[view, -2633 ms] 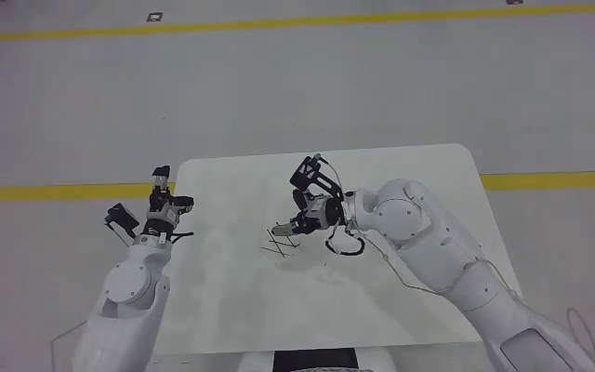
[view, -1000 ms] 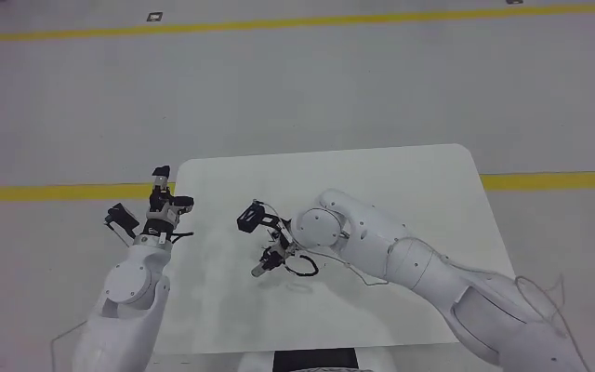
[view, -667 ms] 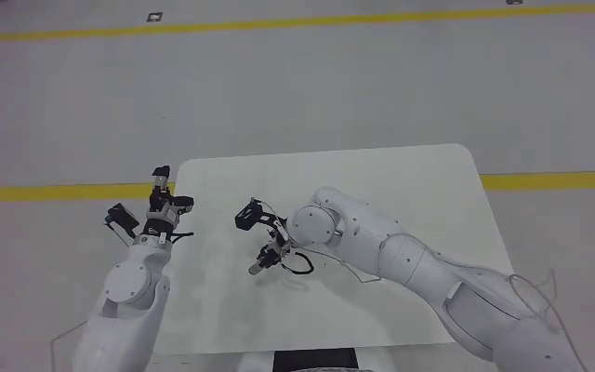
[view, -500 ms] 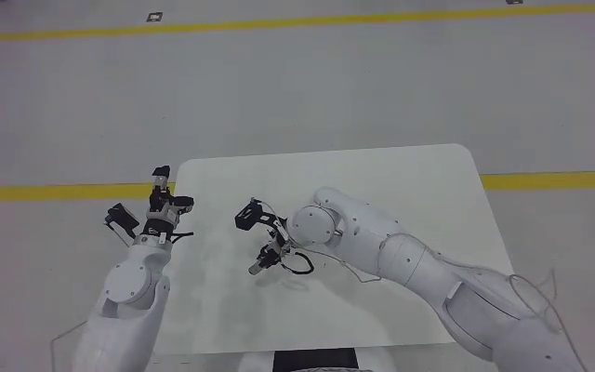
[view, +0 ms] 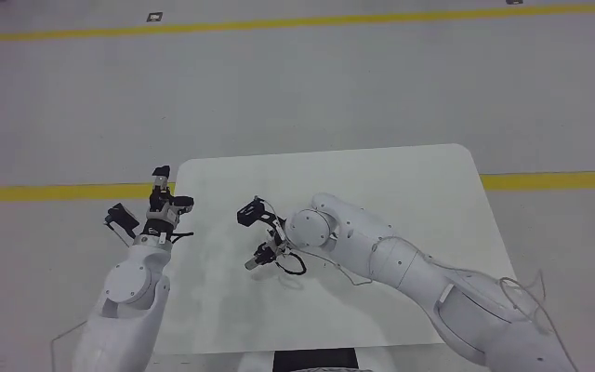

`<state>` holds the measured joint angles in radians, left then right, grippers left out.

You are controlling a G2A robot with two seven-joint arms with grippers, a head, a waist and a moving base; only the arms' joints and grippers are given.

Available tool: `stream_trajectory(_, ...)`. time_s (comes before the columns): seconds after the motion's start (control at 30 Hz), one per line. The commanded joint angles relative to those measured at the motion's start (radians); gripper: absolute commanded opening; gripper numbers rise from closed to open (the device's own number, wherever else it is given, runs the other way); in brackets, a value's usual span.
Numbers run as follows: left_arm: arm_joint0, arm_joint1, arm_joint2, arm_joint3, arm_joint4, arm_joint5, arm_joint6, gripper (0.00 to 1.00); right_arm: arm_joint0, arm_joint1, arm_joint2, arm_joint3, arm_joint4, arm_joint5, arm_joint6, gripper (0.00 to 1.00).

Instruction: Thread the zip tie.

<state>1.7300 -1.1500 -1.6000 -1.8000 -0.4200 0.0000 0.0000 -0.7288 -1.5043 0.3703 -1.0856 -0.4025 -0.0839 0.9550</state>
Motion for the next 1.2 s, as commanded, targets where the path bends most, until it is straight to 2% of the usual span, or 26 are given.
stream_trajectory(0.0,0.0,0.0,0.0,0.0,0.0,0.0,0.0,1.0,0.003,-0.009,-0.004,0.02,-0.008,0.019,-0.008,1.0)
stream_trajectory(0.1,0.0,0.0,0.0,0.0,0.0,0.0,0.0,1.0,0.005,-0.022,-0.007,0.042,-0.023,0.051,-0.026,1.0)
stream_trajectory(0.43,0.0,0.0,0.0,0.0,0.0,0.0,0.0,1.0,0.003,-0.027,-0.006,0.044,-0.026,0.046,-0.042,1.0)
stream_trajectory(0.73,0.0,0.0,0.0,0.0,0.0,0.0,0.0,1.0,-0.015,-0.025,0.002,0.023,-0.101,0.12,-0.037,1.0)
stream_trajectory(0.8,0.0,0.0,0.0,0.0,0.0,0.0,0.0,1.0,-0.019,-0.024,0.007,0.017,-0.113,0.129,-0.031,0.77)
stream_trajectory(0.83,0.0,0.0,0.0,0.0,0.0,0.0,0.0,1.0,-0.021,-0.024,0.009,0.017,-0.117,0.13,-0.03,0.49)
stream_trajectory(1.0,0.0,0.0,0.0,0.0,0.0,0.0,0.0,1.0,-0.032,-0.023,0.024,0.016,-0.13,0.131,-0.027,0.26)
stream_trajectory(1.17,0.0,0.0,0.0,0.0,0.0,0.0,0.0,1.0,-0.041,-0.023,0.038,0.018,-0.147,0.134,-0.025,0.19)
